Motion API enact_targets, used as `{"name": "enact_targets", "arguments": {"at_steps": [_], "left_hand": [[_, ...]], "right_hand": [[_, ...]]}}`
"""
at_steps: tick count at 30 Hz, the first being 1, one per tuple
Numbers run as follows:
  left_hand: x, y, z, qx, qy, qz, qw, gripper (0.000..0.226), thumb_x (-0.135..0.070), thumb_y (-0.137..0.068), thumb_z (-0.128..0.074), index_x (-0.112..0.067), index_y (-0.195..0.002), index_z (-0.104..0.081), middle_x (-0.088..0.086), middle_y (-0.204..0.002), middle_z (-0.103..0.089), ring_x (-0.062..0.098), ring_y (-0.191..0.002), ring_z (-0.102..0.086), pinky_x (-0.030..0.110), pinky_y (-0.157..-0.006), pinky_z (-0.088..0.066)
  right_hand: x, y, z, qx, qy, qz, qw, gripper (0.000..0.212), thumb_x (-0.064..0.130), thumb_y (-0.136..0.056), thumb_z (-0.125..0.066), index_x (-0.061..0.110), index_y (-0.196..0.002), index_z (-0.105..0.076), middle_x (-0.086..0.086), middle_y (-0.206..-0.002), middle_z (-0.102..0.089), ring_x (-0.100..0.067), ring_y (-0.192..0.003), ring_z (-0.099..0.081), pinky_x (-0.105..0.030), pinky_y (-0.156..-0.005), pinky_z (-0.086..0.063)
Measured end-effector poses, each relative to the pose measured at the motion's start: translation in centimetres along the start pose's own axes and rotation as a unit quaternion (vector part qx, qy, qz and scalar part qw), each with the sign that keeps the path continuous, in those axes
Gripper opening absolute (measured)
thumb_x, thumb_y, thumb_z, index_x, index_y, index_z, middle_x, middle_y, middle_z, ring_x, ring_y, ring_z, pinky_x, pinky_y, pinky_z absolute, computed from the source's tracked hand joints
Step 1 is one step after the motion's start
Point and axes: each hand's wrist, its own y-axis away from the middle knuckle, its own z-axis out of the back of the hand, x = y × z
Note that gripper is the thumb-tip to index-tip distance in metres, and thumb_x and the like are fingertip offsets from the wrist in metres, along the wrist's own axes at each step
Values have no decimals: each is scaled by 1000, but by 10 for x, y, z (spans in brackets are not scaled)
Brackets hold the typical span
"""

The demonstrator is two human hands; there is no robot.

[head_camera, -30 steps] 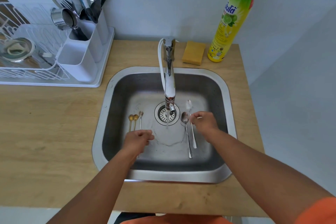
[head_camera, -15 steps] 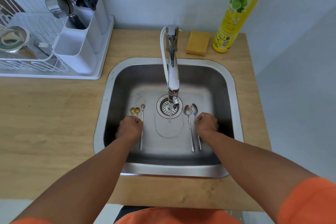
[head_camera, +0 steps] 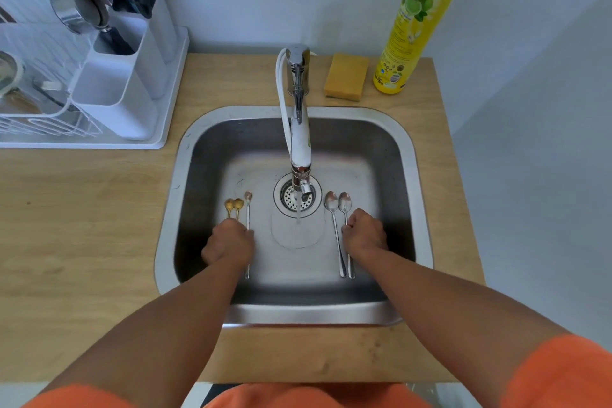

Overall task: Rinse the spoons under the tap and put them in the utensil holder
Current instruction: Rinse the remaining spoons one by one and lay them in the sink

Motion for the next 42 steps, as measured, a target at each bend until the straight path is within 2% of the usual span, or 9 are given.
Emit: {"name": "enact_targets", "arguments": {"at_steps": [7,14,21,25,27,31,33,36,42], "left_hand": [[-8,3,-9,27,-27,22,999,26,-32,-100,-53,-13,-83,-61,4,-77,-59,20,-66,-57,30,-58,-43],[-12,7,-9,73,-30,3,997,25,-34,-99,-50,-17,-82,-58,4,-81,-62,20,-69,-58,28,-54,-35],[-15,13,-8,92,-1,-8,996,24,-31,-99,-49,-14,-86,-60,8,-88,-65,23,-76,-61,33,-68,-49],[-25,28,-7,57,-46,-38,997,26,-29,-98,-48,-10,-110,-62,11,-111,-70,32,-97,-68,36,-75,-44],[-33,36,-6,40,-78,-69,994,28,-28,-99,-47,-10,-119,-56,12,-120,-70,34,-107,-68,37,-77,-40],[-44,53,-6,7,-116,-154,981,22,-26,-104,-46,-12,-120,-50,11,-117,-70,31,-104,-69,38,-74,-45],[-46,59,-6,-4,-104,-175,979,21,-28,-105,-46,-13,-119,-50,9,-114,-70,30,-102,-69,38,-72,-44],[-47,66,-7,1,-71,-182,981,16,-24,-103,-43,-15,-114,-50,9,-110,-70,31,-97,-68,38,-68,-39],[-47,76,-11,-9,-101,-248,963,18,-23,-105,-41,-15,-116,-54,8,-111,-71,29,-95,-69,37,-65,-37]], "right_hand": [[1,4,3,-11,-38,-3,999,7,23,-90,-60,17,-89,-57,-8,-100,-66,-32,-88,-65,-33,-73,-55],[20,18,8,-25,-44,69,996,20,33,-98,-56,25,-115,-59,-5,-111,-69,-30,-99,-66,-31,-74,-48],[44,28,6,51,-98,74,991,9,28,-97,-53,27,-95,-62,2,-96,-70,-21,-87,-66,-31,-71,-52],[63,27,1,151,-135,95,975,20,26,-95,-60,15,-98,-76,0,-102,-75,-20,-92,-68,-34,-83,-55],[74,29,-3,205,-171,76,961,21,20,-93,-62,7,-95,-78,-2,-89,-75,-18,-77,-66,-36,-68,-57],[88,33,-12,249,-220,44,942,15,23,-93,-71,19,-80,-77,-2,-81,-75,-17,-69,-67,-16,-40,-41],[89,32,-15,239,-245,31,939,11,21,-90,-75,18,-80,-80,-3,-81,-77,-21,-76,-73,-19,-48,-51],[82,29,-17,220,-222,35,949,10,13,-87,-74,14,-81,-82,-4,-84,-80,-19,-82,-75,-35,-82,-63],[64,25,-11,197,-177,74,961,17,14,-92,-68,-1,-88,-77,-9,-78,-73,-15,-70,-61,-41,-81,-59]]}}
